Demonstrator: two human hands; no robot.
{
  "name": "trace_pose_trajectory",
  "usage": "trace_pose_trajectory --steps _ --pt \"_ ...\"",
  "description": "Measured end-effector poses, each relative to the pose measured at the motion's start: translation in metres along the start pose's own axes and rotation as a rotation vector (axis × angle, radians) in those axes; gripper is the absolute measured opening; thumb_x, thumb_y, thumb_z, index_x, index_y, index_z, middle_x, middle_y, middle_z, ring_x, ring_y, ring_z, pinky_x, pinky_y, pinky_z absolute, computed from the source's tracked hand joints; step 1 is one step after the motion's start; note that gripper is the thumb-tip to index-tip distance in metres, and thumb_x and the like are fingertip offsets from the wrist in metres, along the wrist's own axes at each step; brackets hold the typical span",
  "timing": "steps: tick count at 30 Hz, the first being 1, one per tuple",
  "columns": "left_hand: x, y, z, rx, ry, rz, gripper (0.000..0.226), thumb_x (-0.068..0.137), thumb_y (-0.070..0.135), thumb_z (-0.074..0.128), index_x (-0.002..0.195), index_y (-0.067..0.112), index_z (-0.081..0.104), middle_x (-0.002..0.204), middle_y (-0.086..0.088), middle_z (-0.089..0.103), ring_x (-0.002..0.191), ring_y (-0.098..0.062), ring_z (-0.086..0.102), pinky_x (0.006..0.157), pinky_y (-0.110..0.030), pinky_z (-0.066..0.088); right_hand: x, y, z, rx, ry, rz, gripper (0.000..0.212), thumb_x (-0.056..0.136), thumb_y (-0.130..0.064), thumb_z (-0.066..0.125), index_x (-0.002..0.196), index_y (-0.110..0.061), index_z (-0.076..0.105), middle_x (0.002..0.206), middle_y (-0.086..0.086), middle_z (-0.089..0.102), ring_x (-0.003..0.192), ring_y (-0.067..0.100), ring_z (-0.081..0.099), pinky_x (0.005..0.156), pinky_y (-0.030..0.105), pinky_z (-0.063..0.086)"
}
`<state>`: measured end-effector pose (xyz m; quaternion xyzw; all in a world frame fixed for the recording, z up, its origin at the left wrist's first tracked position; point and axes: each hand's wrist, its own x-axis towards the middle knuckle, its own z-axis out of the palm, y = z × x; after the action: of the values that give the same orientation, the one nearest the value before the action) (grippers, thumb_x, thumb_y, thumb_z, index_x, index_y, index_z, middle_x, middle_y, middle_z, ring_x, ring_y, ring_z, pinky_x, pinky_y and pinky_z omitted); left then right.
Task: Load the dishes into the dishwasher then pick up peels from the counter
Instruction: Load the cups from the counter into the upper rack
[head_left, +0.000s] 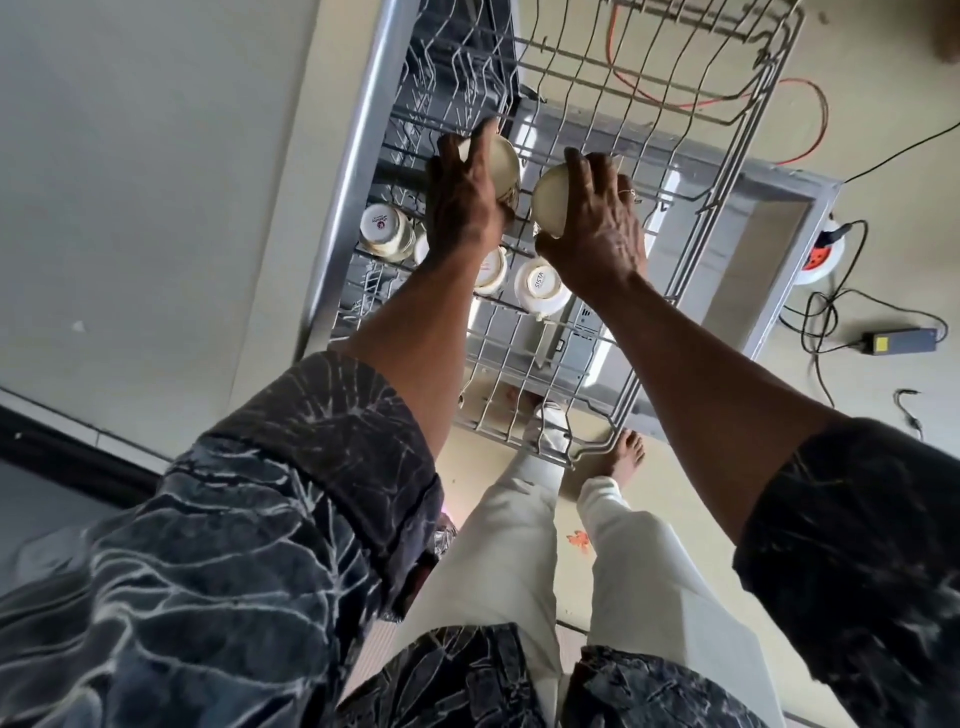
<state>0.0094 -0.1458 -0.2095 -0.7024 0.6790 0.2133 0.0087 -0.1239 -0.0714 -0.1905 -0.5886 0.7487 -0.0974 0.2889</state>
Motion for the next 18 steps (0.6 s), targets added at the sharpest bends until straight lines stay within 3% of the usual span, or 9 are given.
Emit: trace_pose_trajectory --steps 2,4,10,13,16,18 --pt "0.002 -0.003 0.001 0.010 -0.001 0.003 0.099 0.087 -0.017 0.054 0.159 0.043 0.018 0.156 -0.011 0.029 0.133 -0.024 0.038 0.088 -0.020 0.039 0.002 0.002 0.001 0.006 0.010 0.000 0.099 0.080 -0.035 0.080 0.159 -0.014 0.023 0.155 0.015 0.033 0.137 0.035 0.036 0.108 0.045 0.044" --pt "0.004 -0.008 0.000 0.009 -0.009 -0.003 0.104 0.085 -0.013 0.062 0.160 0.041 0.013 0.156 -0.012 0.028 0.133 -0.025 0.038 0.093 -0.025 0.043 0.003 0.004 0.002 0.015 -0.005 0.001 0.102 0.079 -0.036 0.081 0.159 -0.016 0.021 0.152 0.013 0.033 0.133 0.033 0.038 0.103 0.041 0.045" --pt "-0.019 -0.013 -0.019 -0.114 -0.064 -0.094 0.121 0.073 0.030 0.089 0.162 0.024 0.007 0.157 -0.020 0.026 0.143 -0.034 0.030 0.109 -0.042 0.037 -0.009 0.001 -0.019 0.012 -0.049 -0.021 0.103 0.079 -0.042 0.080 0.159 -0.015 0.021 0.155 0.015 0.030 0.139 0.033 0.033 0.113 0.042 0.036" --pt "-0.050 -0.007 -0.029 -0.115 0.024 -0.109 0.107 0.078 0.045 0.081 0.159 0.015 0.019 0.158 -0.018 0.028 0.144 -0.033 0.030 0.113 -0.039 0.035 -0.024 -0.004 -0.041 -0.038 -0.007 -0.066 0.088 0.081 -0.039 0.078 0.152 -0.012 0.034 0.151 0.016 0.034 0.136 0.035 0.036 0.108 0.046 0.042" --pt "-0.087 0.001 -0.039 -0.066 0.015 -0.109 0.094 0.090 0.044 0.070 0.160 0.012 0.016 0.165 -0.020 0.017 0.150 -0.036 0.020 0.119 -0.046 0.029 -0.045 -0.010 -0.060 -0.083 0.017 -0.090 0.073 0.083 -0.038 0.075 0.143 -0.010 0.045 0.150 0.016 0.038 0.134 0.036 0.039 0.103 0.050 0.045" --pt "-0.116 0.005 -0.049 -0.060 -0.009 -0.090 0.094 0.090 0.040 0.070 0.160 0.013 0.014 0.164 -0.020 0.018 0.149 -0.036 0.024 0.118 -0.050 0.030 -0.063 -0.015 -0.071 -0.087 0.030 -0.107 0.068 0.084 -0.037 0.075 0.140 -0.008 0.049 0.150 0.015 0.040 0.133 0.037 0.040 0.101 0.051 0.045"
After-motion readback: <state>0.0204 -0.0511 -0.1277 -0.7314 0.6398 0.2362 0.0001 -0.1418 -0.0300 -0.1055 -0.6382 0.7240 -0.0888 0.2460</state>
